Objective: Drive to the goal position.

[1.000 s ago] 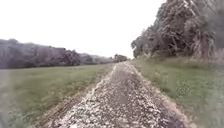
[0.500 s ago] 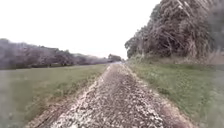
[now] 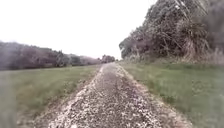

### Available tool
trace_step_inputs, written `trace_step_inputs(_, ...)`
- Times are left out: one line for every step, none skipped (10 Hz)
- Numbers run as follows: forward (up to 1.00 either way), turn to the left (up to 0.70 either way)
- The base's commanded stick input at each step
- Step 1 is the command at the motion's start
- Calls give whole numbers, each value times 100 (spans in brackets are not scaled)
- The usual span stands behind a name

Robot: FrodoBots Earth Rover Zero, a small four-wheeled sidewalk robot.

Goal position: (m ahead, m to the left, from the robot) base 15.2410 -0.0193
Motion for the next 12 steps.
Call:
trace_step_inputs(77,0)
trace_step_inputs(77,0)
trace_step_inputs(77,0)
trace_step_inputs(77,0)
trace_step_inputs(77,0)
trace_step_inputs(77,0)
trace_step_inputs(77,0)
trace_step_inputs(77,-2)
trace_step_inputs(77,-2)
trace_step_inputs(77,-2)
trace_step_inputs(77,-2)
trace_step_inputs(77,-2)
